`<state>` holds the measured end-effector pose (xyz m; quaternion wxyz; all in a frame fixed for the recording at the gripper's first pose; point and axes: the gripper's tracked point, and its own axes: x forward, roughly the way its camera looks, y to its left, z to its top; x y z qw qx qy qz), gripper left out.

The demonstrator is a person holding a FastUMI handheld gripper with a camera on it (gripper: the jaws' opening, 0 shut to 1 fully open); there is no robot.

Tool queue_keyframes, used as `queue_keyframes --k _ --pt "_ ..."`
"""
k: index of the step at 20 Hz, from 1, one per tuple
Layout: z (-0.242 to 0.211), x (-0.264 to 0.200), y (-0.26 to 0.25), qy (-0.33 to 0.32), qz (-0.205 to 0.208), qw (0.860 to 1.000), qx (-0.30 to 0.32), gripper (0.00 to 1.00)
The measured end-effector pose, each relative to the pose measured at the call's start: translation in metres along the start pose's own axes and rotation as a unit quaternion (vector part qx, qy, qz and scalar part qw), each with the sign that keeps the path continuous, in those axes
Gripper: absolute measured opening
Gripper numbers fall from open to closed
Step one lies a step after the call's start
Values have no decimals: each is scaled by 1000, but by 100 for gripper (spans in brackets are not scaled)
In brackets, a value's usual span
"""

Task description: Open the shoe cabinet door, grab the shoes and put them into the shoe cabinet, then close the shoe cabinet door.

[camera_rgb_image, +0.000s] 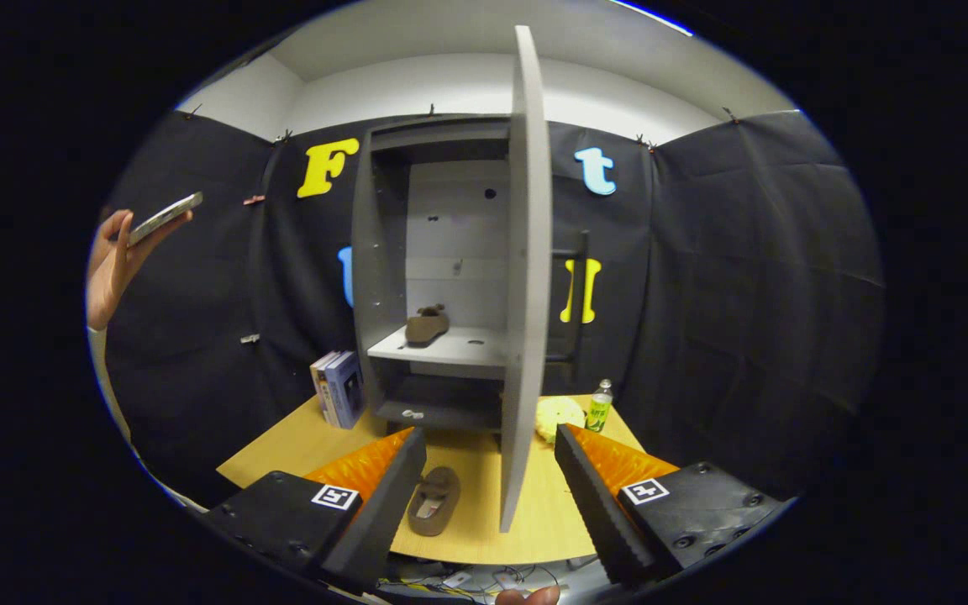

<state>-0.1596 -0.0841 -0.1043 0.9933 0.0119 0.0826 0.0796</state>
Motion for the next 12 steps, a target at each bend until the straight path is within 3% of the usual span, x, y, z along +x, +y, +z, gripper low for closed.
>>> queue_keyframes --k 7,12 --pt "-99 73 69 111 41 993 27 98" --pt "-195 118 102 222 53 971 67 98"
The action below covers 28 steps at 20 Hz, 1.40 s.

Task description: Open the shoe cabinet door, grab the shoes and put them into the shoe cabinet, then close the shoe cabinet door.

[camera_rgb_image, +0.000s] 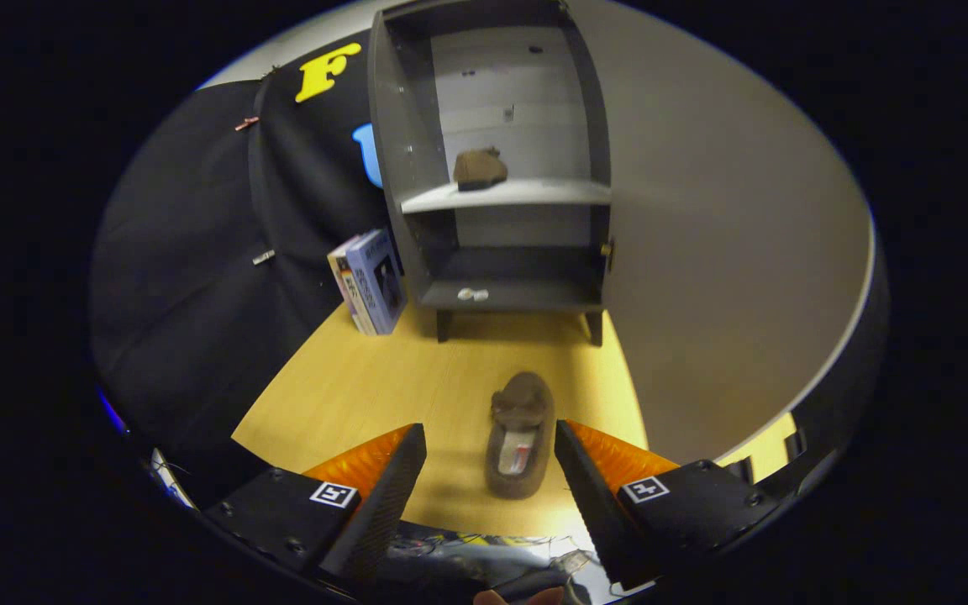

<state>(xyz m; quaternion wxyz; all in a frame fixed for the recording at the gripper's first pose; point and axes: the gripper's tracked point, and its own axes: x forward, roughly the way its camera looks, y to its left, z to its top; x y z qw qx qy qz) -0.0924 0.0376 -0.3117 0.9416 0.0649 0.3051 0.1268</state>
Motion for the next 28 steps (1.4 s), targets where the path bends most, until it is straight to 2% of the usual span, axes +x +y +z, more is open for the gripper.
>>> queue_keyframes --k 7,10,11,14,15,16,19,20,24,28 --pt "-68 124 -3 80 -22 995 47 99" --pt "-84 171 -13 90 -54 992 70 92" --pt "-87 185 -17 87 -65 992 70 88" --pt "-81 216 -28 56 -100 992 45 60" --pt "-78 227 -30 47 -108 993 31 60" --pt "-75 230 -39 42 -129 991 19 60" --pt "-62 237 -45 29 -149 987 49 17" --pt "-53 232 -43 17 -148 987 53 12" --pt "-13 193 -42 -26 -140 989 39 12" --pt "59 130 -41 -88 -130 986 52 11"
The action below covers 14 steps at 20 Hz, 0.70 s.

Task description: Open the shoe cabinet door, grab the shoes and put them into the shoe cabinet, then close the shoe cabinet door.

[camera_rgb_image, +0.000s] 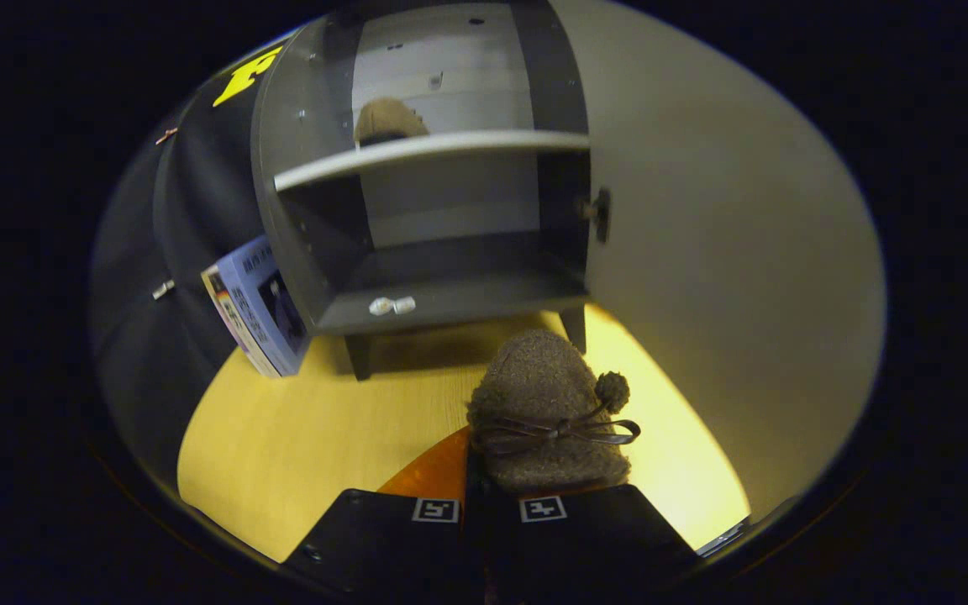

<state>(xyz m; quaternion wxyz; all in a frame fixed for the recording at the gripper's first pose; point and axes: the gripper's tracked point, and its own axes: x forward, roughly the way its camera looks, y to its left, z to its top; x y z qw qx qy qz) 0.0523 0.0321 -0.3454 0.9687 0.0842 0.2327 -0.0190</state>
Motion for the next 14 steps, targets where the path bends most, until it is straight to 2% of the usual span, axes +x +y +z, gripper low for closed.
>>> queue_keyframes --k 5,11,14 --pt "112 -39 7 -54 6 998 -7 11" --pt "238 -59 36 -98 32 995 -11 11" --pt "302 -54 49 -124 44 991 -12 11"
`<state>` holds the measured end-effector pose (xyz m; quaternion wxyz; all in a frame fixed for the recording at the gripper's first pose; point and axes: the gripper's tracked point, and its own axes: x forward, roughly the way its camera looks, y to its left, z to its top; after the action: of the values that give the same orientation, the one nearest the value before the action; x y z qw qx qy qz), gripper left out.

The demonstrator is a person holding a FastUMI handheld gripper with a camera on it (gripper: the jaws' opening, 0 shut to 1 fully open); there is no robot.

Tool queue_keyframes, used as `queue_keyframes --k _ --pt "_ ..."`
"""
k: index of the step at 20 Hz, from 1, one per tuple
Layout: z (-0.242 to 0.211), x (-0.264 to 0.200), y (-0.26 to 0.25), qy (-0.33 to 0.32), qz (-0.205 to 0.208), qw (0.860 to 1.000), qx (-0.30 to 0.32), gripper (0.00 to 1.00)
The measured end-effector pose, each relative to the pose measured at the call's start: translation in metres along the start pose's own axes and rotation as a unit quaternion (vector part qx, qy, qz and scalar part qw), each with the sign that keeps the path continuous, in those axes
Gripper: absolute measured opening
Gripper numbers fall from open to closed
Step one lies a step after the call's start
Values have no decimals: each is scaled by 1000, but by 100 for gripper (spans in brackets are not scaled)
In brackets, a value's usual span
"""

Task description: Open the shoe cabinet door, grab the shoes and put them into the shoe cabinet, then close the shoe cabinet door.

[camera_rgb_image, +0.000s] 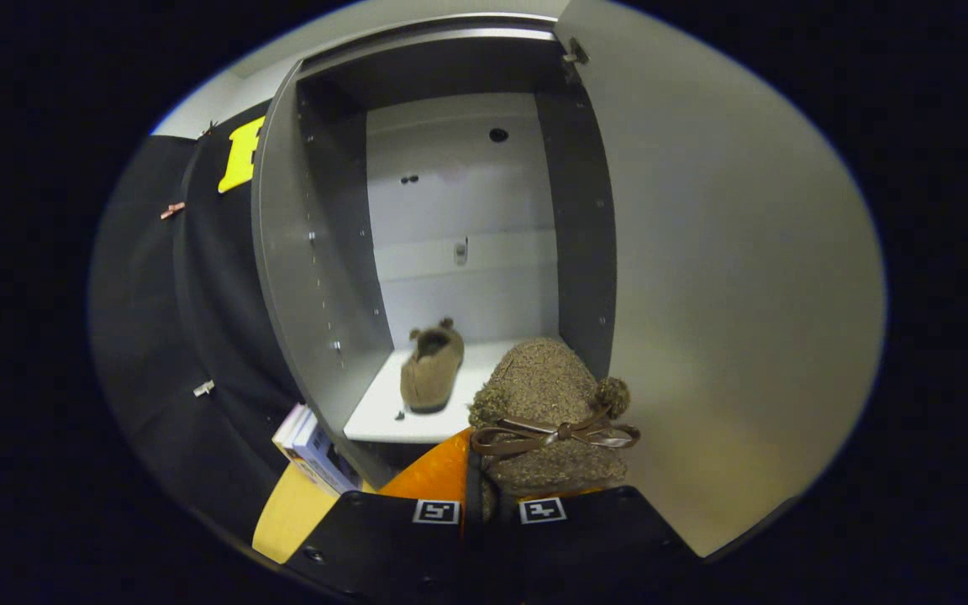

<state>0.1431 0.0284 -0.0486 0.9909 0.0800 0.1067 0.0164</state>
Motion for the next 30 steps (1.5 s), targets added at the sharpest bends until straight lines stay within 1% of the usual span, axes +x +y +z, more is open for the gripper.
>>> queue_keyframes --k 3,5,8,11,15,18,21,24,27,29,30 --pt "31 43 6 5 12 1000 2 11" --pt "37 82 4 24 12 1000 -11 11" --pt "33 144 -1 42 1 999 -30 11" --pt "26 199 -8 62 -1 997 -44 11" --pt "4 262 -11 97 -13 995 -21 11" --pt "-15 290 -12 124 -13 992 -20 11" --pt "-34 305 -14 141 -19 989 -31 11" --pt "-43 308 -12 158 -19 986 -42 11" --pt "-44 313 -14 154 -31 986 -45 11" --pt "-46 312 -11 160 -33 986 -40 15" --pt "-47 311 -9 162 -33 986 -38 19"
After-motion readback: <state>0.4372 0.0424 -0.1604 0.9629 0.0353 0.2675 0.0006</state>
